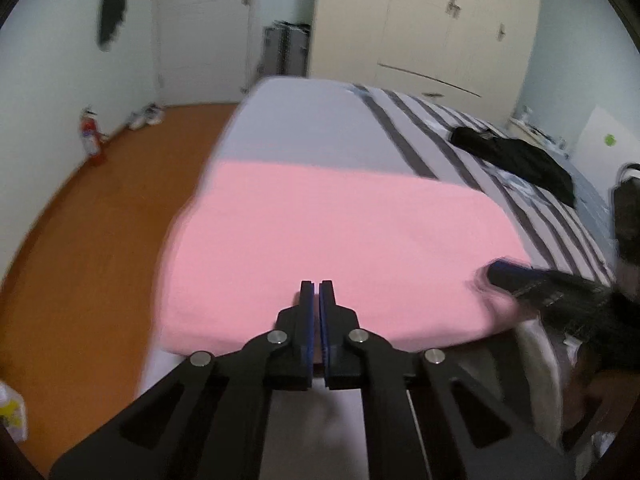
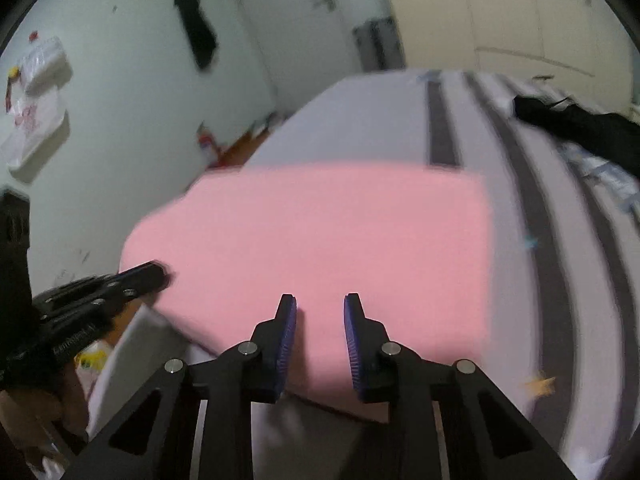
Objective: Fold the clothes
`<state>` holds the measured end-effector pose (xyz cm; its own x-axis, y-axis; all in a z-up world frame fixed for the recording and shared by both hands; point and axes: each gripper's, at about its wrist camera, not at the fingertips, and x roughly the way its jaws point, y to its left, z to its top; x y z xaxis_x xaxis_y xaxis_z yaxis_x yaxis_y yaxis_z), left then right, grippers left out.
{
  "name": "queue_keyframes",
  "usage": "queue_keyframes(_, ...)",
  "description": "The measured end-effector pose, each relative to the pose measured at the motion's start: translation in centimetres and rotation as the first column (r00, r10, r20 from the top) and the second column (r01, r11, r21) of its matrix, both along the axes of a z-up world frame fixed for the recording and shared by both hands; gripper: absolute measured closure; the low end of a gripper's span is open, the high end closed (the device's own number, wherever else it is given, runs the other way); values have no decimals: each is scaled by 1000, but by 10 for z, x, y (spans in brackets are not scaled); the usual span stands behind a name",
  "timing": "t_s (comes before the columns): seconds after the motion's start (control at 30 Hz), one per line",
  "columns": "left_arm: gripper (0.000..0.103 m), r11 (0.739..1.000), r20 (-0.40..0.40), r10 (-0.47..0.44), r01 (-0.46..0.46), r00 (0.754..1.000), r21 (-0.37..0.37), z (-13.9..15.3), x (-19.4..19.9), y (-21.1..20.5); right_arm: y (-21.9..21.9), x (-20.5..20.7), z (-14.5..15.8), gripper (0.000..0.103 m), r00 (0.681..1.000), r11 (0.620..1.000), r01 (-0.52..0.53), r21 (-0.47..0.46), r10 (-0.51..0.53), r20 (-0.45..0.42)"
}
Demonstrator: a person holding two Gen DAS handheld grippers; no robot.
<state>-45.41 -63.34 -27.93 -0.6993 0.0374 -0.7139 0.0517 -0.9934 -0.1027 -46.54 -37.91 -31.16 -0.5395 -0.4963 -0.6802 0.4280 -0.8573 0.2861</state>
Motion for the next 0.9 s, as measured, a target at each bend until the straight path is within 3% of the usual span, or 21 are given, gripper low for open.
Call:
queue_keyframes(0.17,101,1000,40,-18,18,999,-10,-17,-6,-13,22,-19,-25,90,998,998,20,53,-22,56)
queue_keyframes(0.27,101,999,35,27,-28,999,34,-9,-9,-19,27,-22,-23,92,998,998,19,61,-23,52)
queue_keyframes(0.43,101,992,26,121,-122,992,39,-9,-8,-38,45,-31,-26,94,995,996,66,55,-70,77)
queue_keyframes(0.57,101,994,30,113,-113,993,-6,-7,-9,-38,50,-45,-27,82,992,994,80,75,-87,92)
queue_keyframes(0.77,101,994,-26,110,-111,994,-19,15,-40,-34,41,-63,1,82,997,996,70,60,-72,16)
queue_keyframes(0.9,101,994,10,106,-106,994,-30,0,-66,-33,24,-81,9,80,998,997,58,45,-58,-3)
